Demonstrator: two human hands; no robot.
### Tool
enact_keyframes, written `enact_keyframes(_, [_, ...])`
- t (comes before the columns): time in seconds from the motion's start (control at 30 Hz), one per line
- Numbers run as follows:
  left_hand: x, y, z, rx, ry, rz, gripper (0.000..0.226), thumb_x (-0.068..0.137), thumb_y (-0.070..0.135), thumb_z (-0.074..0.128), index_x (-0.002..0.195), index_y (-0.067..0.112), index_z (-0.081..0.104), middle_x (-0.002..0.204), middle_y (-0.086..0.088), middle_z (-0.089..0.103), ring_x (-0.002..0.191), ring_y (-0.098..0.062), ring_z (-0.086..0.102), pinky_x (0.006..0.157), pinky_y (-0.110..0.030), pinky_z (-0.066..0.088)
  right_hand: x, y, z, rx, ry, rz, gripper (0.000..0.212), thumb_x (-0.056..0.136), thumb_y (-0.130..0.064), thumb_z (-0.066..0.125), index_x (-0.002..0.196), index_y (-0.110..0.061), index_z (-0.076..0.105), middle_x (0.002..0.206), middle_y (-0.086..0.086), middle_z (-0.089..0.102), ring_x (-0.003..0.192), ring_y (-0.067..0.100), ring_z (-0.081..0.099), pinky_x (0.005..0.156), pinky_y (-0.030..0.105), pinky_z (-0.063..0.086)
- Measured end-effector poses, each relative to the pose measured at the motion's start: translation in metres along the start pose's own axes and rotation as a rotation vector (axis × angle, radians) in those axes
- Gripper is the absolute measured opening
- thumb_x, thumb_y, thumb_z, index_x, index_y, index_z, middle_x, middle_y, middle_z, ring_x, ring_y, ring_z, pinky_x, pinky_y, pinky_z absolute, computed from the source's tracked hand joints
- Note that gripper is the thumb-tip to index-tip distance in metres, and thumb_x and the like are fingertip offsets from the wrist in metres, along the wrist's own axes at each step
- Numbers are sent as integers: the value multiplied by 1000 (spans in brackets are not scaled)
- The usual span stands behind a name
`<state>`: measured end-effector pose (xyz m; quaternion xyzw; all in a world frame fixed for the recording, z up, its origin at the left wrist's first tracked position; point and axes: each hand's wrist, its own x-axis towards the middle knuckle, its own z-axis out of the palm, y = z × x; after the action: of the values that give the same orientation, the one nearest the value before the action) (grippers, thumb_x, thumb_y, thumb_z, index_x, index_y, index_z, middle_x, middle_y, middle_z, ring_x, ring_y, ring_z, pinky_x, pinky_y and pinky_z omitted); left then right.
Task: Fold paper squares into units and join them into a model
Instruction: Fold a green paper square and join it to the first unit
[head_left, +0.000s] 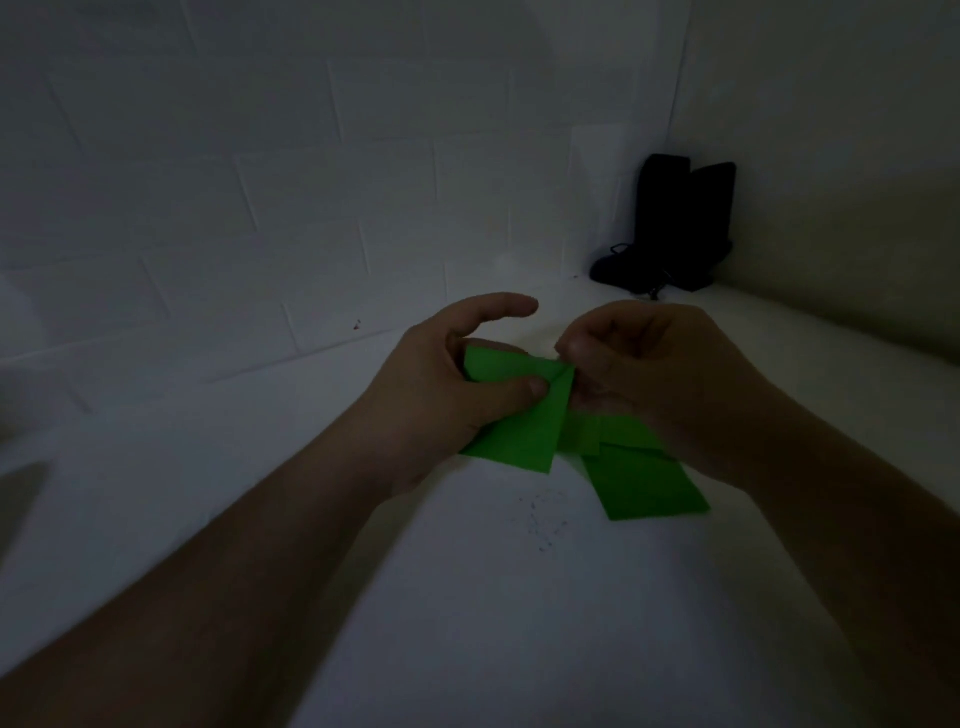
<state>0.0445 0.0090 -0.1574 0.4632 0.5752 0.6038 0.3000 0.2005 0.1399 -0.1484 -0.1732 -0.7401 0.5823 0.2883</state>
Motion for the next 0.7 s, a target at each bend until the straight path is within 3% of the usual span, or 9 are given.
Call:
enact_keyframes(0.1, [0, 0, -2, -64, 21, 8, 28, 85, -5, 75, 102, 17, 72, 90, -10, 75, 80, -28, 73, 72, -43, 64, -1, -3, -3, 53, -17, 30, 10, 74, -19, 73, 83, -19, 78, 89, 14, 76, 84, 32, 74, 86, 48, 61])
enact_keyframes(0.23, [-1, 0, -1, -53, 25, 22, 21, 83, -5, 76, 91, 15, 73, 88, -11, 74, 81, -28, 74, 69, -40, 64, -3, -3, 0, -9, 9, -32, 16, 81, 1, 76, 82, -15, 77, 85, 16, 76, 79, 30, 73, 86, 50, 61])
enact_keyframes(0.47, [-2, 2, 1, -63, 7, 40, 20, 85, -5, 74, 92, 14, 74, 84, -4, 74, 75, -20, 74, 62, -29, 59, -3, -3, -1, -177, 31, -107, 19, 76, 1, 82, 79, -16, 77, 80, 4, 77, 77, 19, 75, 79, 34, 61])
enact_keyframes(0.57, [-3, 2, 2, -41, -28, 49, 17, 85, -5, 74, 92, 10, 73, 83, -5, 74, 73, -18, 72, 61, -27, 58, -5, -6, 1, -274, 4, -123, 25, 77, 4, 81, 85, -19, 76, 78, -5, 77, 74, 8, 73, 73, 20, 58])
enact_keyframes(0.7, [-2, 1, 2, -9, -12, 61, 16, 83, -4, 76, 91, 9, 73, 82, -7, 74, 72, -19, 70, 61, -28, 57, -6, -8, 3, -375, 5, -136, 24, 78, -2, 82, 84, -25, 75, 75, -9, 76, 70, 4, 72, 66, 15, 55])
